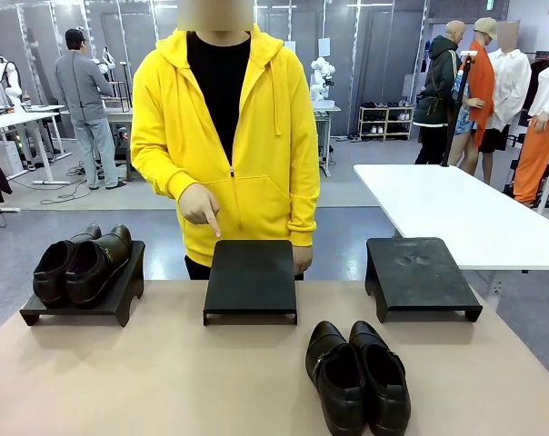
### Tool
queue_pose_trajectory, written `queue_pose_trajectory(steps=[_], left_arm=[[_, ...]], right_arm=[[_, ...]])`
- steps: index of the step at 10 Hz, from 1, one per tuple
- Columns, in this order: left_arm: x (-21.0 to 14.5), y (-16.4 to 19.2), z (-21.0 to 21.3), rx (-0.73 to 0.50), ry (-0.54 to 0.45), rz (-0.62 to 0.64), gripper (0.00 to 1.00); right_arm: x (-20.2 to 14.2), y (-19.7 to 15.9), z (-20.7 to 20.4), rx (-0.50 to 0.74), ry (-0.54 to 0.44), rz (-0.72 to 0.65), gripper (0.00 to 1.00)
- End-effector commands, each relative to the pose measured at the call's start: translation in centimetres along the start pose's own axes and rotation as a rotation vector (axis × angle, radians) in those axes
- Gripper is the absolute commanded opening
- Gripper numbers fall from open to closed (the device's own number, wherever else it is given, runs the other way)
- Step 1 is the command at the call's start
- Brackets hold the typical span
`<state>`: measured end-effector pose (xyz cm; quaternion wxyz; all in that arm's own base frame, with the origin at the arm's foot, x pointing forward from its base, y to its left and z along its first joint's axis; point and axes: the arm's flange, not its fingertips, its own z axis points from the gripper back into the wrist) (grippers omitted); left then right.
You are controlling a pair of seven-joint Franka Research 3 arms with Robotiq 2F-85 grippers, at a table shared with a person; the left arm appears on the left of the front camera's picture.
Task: Place the shoes on the stand as instructed by the person.
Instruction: Pick up another pair of Shoes and place it on the Shoes Stand indicated by the person.
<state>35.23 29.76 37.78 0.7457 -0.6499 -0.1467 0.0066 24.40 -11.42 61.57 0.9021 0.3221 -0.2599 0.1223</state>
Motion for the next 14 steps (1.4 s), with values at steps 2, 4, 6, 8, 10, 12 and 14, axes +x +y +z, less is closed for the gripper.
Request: queue_pose_trajectory(steps=[2, 4, 6, 8, 10, 12, 14], left_arm=[[-0.3, -0.3, -0.1, 0.003, 0.002, 0.0, 1.0], [-0.3, -0.3, -0.1, 0.003, 0.002, 0.0, 1.0], [-0.3, -0.3, -0.1, 0.003, 0.002, 0.0, 1.0], [-0.3, -0.3, -0.1, 0.003, 0.002, 0.0, 1.0], [-0.3, -0.3, -0.1, 0.003, 0.002, 0.0, 1.0], [-0.3, -0.3, -0.1, 0.003, 0.002, 0.0, 1.0], [-0.3, -0.3, -0.1, 0.003, 0.002, 0.0, 1.0]], right_arm=[[2.3, 7.6, -6.1, -0.117, 0.152, 0.018, 1.0], [3.9, 11.4, -9.9, -0.193, 0.221, 0.07, 1.0], [4.1, 14.4, -14.0, -0.257, 0.281, 0.141, 1.0], [3.5, 15.5, -18.1, -0.328, 0.34, 0.17, 1.0], [2.5, 15.1, -21.5, -0.354, 0.339, 0.137, 1.0], [0.7, 14.3, -25.9, -0.445, 0.386, 0.128, 1.0], [-0.4, 14.0, -29.1, -0.435, 0.409, 0.06, 1.0]])
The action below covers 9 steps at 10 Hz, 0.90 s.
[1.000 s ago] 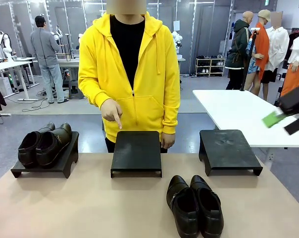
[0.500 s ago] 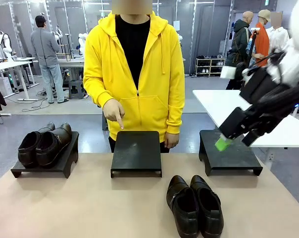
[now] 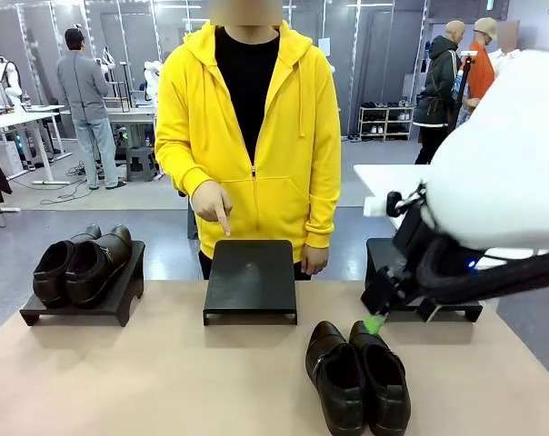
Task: Place the shoes on the stand as instructed by the person.
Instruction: Pick up another pair of Shoes and place it on the Shoes Stand indicated by the person.
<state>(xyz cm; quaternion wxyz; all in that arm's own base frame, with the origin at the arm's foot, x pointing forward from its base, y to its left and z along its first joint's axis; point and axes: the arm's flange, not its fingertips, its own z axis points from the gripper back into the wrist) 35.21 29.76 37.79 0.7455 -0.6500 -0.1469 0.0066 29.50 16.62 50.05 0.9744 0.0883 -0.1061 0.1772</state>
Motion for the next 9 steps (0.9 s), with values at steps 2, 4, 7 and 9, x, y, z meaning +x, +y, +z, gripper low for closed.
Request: queue_pose_trajectory(steps=[2, 4, 7, 9], left_arm=[[-0.3, -0.3, -0.1, 0.003, 0.002, 0.0, 1.0], [-0.3, -0.3, -0.1, 0.003, 0.002, 0.0, 1.0], [-0.3, -0.3, -0.1, 0.003, 0.002, 0.0, 1.0], [-0.3, -0.3, -0.1, 0.003, 0.002, 0.0, 1.0]], right_arm=[[0.5, 1.8, -4.1, -0.081, 0.043, -0.049, 1.0], [0.6, 1.7, -6.3, -0.089, 0.022, -0.07, 1.0], [1.0, 1.8, -10.2, -0.107, 0.023, -0.101, 1.0], [1.5, 1.0, -12.1, -0.11, 0.031, -0.129, 1.0]])
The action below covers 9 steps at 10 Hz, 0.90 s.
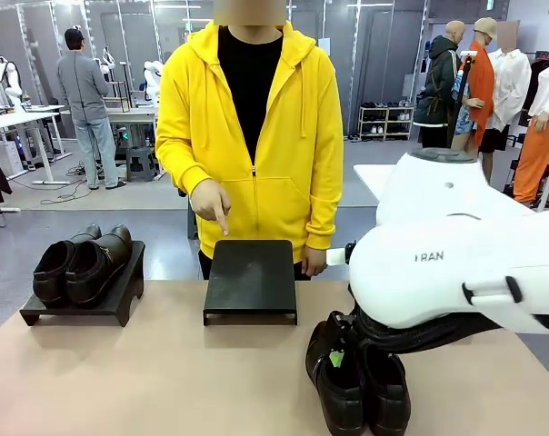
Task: Place the shoes on the stand as instructed by the person.
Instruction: Pick up another pair of Shoes and place it on the Shoes Stand indicated by the person.
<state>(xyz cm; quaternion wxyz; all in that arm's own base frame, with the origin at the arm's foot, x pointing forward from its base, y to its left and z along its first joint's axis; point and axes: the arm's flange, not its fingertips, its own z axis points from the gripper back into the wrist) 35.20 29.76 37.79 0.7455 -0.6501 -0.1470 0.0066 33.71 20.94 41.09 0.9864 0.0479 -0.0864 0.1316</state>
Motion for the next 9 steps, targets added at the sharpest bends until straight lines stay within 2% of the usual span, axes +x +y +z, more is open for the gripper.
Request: queue_pose_trajectory(steps=[1, 2, 7, 8, 9], left_arm=[[-0.3, -0.3, -0.1, 0.004, 0.002, 0.0, 1.0], [-0.3, -0.3, -0.1, 0.004, 0.002, 0.0, 1.0], [-0.3, -0.3, -0.1, 0.004, 0.002, 0.0, 1.0], [-0.3, -0.3, -0.1, 0.004, 0.002, 0.0, 1.0], [-0.3, -0.3, -0.1, 0.004, 0.002, 0.0, 1.0]], right_arm=[[-1.2, -0.8, -2.9, -0.02, 0.006, -0.07, 1.0], [-1.2, -1.1, -3.9, -0.049, 0.02, -0.069, 1.0], [-1.9, -2.2, -8.4, -0.04, 0.101, -0.131, 1.0], [-1.9, -2.4, -8.4, -0.042, 0.093, -0.12, 0.55], [-1.9, -2.6, -8.0, -0.036, 0.081, -0.13, 0.41]])
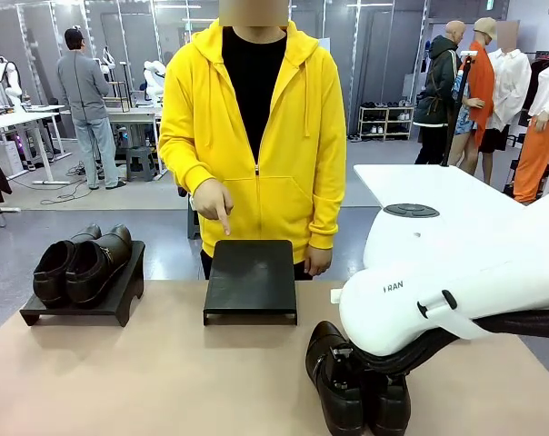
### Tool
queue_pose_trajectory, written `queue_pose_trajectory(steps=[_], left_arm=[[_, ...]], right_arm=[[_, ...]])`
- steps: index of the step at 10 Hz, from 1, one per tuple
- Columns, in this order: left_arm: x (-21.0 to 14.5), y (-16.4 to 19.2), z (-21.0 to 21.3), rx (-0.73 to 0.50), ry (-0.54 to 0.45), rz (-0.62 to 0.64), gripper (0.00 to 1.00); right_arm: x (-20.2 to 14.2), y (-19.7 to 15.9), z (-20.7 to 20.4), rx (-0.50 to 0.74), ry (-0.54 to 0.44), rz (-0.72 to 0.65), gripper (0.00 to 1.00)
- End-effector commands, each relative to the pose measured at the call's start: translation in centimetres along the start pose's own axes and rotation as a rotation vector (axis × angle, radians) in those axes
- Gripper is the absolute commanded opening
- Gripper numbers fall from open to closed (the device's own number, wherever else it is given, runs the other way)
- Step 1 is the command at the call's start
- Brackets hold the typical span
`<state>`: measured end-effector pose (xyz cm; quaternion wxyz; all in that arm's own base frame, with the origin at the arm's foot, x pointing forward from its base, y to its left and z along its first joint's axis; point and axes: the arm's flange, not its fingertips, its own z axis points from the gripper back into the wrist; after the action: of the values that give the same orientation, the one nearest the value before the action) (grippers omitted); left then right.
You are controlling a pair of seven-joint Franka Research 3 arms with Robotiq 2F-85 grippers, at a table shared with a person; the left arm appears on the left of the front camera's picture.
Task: Place the shoes on the stand as instructed by the person.
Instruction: Pick up another pair of Shoes and place it on the Shoes Stand indicated by the person.
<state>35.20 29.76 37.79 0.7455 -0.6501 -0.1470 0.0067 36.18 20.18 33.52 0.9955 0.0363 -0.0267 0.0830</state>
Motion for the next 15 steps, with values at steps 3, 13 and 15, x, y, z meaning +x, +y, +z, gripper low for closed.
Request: queue_pose_trajectory(steps=[3, 13, 15], left_arm=[[-0.3, -0.3, -0.1, 0.004, 0.002, 0.0, 1.0], [-0.3, -0.3, -0.1, 0.004, 0.002, 0.0, 1.0], [-0.3, -0.3, -0.1, 0.004, 0.002, 0.0, 1.0]], right_arm=[[-2.8, -1.6, -0.1, -0.037, -0.036, -0.06, 0.0], [0.1, -0.2, 0.8, -0.037, -0.024, -0.035, 0.0], [0.1, -0.2, 0.8, -0.037, -0.024, -0.035, 0.0]])
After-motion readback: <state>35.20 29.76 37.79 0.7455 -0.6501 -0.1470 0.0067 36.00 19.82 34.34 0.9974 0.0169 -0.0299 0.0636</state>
